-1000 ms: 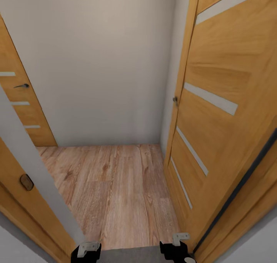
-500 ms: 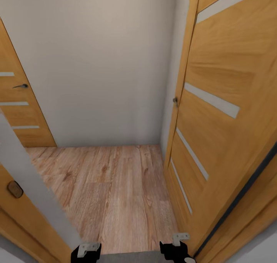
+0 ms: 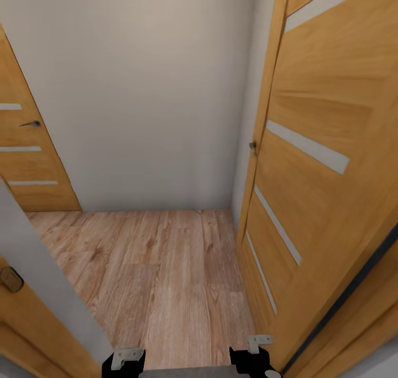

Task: Move the two storage containers from the living room to the garage. In the garage, place one container on the floor and stack the other container on top of it (either order is fine).

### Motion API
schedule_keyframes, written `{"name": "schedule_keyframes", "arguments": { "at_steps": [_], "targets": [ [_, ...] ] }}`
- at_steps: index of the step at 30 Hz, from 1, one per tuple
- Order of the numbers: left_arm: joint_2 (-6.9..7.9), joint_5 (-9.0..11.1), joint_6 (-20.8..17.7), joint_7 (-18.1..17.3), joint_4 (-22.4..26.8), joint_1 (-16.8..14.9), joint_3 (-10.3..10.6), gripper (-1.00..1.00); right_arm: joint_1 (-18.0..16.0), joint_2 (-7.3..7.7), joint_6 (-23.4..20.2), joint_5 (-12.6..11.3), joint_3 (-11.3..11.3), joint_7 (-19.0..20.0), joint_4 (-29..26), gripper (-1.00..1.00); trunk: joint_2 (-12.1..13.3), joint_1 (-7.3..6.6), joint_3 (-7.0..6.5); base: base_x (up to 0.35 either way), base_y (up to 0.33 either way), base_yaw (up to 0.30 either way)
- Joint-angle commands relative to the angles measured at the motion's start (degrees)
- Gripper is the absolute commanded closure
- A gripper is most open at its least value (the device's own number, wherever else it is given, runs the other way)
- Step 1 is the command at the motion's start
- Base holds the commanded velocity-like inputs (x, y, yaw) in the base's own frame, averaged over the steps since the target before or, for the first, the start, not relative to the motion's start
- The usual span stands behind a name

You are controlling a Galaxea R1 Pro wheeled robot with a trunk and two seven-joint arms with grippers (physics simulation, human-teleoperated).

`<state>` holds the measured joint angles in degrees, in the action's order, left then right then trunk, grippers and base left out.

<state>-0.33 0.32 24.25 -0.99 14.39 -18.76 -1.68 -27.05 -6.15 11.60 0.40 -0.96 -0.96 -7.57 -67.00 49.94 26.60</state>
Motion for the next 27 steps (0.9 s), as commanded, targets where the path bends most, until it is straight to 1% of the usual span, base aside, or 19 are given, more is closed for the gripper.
{"name": "schedule_keyframes", "arguments": {
  "at_steps": [1, 5, 14, 20, 27],
  "targets": [
    [-0.02, 0.03, 0.18, -0.09, -0.06, -0.05, -0.17, -1.00, -0.06, 0.00, 0.18, 0.04, -0.10, -0.10, 0.03, -1.00, -0.03, 0.00, 0.05, 0.002, -0.001, 0.164],
    [-0.02, 0.03, 0.18, -0.11, -0.06, -0.05, -0.17, -1.00, -0.06, 0.00, 0.18, 0.04, -0.10, -0.10, 0.02, -1.00, -0.03, 0.00, 0.05, 0.001, -0.001, 0.126],
    [-0.02, 0.03, 0.18, -0.10, -0.06, -0.05, -0.17, -1.00, -0.08, 0.00, 0.18, 0.04, -0.10, -0.10, 0.06, -1.00, -0.03, 0.00, 0.06, 0.000, 0.000, 0.049],
    [-0.02, 0.03, 0.18, -0.09, -0.06, -0.05, -0.17, -1.00, -0.08, 0.01, 0.18, 0.04, -0.10, -0.10, 0.04, -1.00, -0.03, 0.00, 0.15, 0.000, 0.000, 0.156],
    [-0.02, 0.03, 0.18, -0.12, -0.06, -0.05, -0.17, -1.00, -0.07, 0.00, 0.18, 0.04, -0.10, -0.10, 0.05, -1.00, -0.03, 0.00, 0.19, 0.000, 0.000, 0.042]
  ]
}}
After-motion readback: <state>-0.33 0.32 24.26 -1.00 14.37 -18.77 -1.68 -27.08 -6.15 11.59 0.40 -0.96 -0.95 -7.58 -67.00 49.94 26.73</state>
